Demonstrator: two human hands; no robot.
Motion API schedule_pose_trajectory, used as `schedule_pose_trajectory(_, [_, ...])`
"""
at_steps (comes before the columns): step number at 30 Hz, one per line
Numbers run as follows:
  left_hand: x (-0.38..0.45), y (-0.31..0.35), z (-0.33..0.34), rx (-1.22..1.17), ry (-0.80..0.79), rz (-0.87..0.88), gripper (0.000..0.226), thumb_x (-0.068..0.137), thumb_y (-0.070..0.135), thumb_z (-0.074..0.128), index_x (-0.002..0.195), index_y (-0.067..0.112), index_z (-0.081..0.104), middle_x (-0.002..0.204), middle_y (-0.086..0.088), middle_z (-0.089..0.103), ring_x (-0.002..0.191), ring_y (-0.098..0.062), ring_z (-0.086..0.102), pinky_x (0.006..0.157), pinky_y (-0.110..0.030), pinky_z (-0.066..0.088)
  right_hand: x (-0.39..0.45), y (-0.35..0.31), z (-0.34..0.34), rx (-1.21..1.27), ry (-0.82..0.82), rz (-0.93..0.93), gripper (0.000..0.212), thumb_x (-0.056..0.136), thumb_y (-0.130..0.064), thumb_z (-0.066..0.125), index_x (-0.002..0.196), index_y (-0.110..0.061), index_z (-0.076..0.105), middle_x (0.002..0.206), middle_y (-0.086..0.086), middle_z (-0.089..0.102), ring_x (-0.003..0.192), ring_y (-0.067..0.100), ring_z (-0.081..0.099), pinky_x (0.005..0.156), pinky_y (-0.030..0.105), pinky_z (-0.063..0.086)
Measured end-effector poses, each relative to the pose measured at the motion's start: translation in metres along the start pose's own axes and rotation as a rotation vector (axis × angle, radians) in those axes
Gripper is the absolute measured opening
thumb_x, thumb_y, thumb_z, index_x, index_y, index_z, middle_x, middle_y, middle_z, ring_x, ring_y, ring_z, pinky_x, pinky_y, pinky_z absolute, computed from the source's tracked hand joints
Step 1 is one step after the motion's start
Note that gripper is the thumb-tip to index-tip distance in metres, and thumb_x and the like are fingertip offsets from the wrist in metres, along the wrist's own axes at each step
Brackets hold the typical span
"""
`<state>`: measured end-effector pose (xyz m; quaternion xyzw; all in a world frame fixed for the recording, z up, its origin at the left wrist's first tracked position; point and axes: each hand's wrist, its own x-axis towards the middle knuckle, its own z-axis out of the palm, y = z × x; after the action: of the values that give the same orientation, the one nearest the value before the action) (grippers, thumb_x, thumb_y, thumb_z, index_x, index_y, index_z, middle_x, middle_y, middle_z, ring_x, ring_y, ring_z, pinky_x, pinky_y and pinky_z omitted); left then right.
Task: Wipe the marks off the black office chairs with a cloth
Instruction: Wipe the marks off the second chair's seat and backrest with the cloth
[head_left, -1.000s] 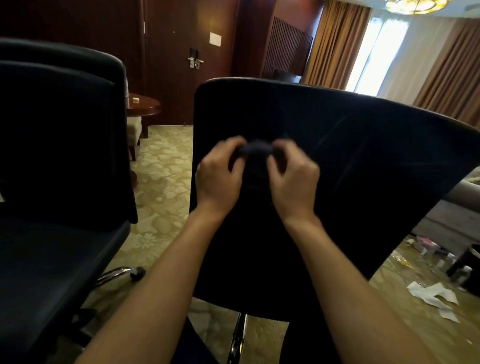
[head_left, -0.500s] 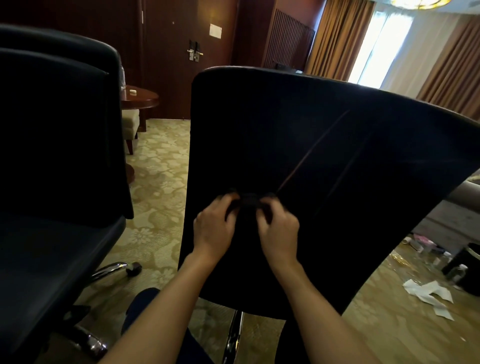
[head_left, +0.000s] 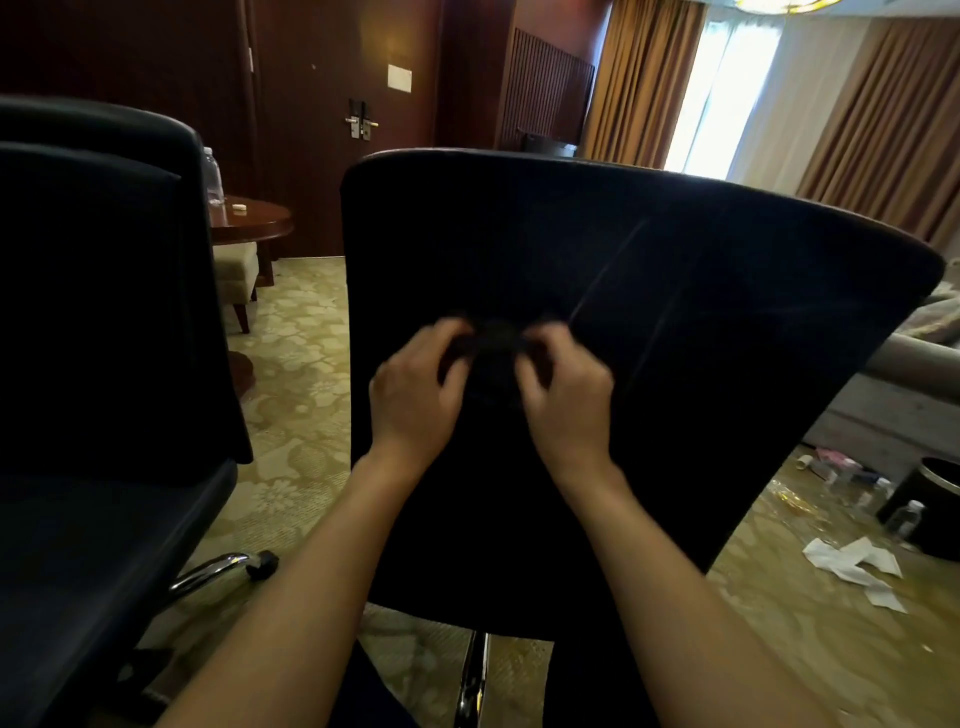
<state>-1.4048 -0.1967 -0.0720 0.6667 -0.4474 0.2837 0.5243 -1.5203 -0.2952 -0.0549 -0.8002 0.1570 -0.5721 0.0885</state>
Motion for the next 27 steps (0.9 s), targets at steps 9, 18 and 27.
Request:
schedule_pose_trajectory(9, [-0.115, -0.043, 0.032, 0.016, -0.279, -0.341, 0.029, 0.089, 0.012, 0.065, 0.117, 0.019, 0.068, 0.106, 0.0, 0.073, 0.097, -0.024, 0.069, 0.077, -0.032, 0.05, -0.114, 0.035, 0.034, -0.04, -0.285, 0.344, 0.024, 0.089, -0.019, 0.065, 0.112, -0.012, 0.068, 0.096, 0.01, 0.072, 0.086, 0.031, 0.07, 0.076, 0.038, 0.056])
schedule_pose_trajectory(18, [0.033, 0.059, 0.002, -0.146, 0.114, -0.036, 0.024, 0.088, 0.014, 0.065, 0.112, 0.017, 0.066, 0.098, 0.001, 0.072, 0.086, -0.015, 0.066, 0.076, -0.023, 0.047, 0.041, -0.02, -0.043, 0.056, 0.159, 0.059, 0.022, 0.084, -0.011, 0.07, 0.106, -0.011, 0.067, 0.095, 0.005, 0.071, 0.084, 0.016, 0.067, 0.081, 0.022, 0.048])
schedule_pose_trajectory(27, [-0.034, 0.028, 0.029, -0.019, -0.014, -0.17, 0.026, 0.087, 0.01, 0.07, 0.112, 0.016, 0.069, 0.099, -0.001, 0.074, 0.089, -0.022, 0.071, 0.074, -0.025, 0.046, -0.023, 0.02, -0.015, -0.016, -0.046, 0.182, 0.021, 0.084, -0.015, 0.069, 0.104, -0.011, 0.068, 0.086, 0.009, 0.072, 0.077, 0.028, 0.069, 0.072, 0.03, 0.048])
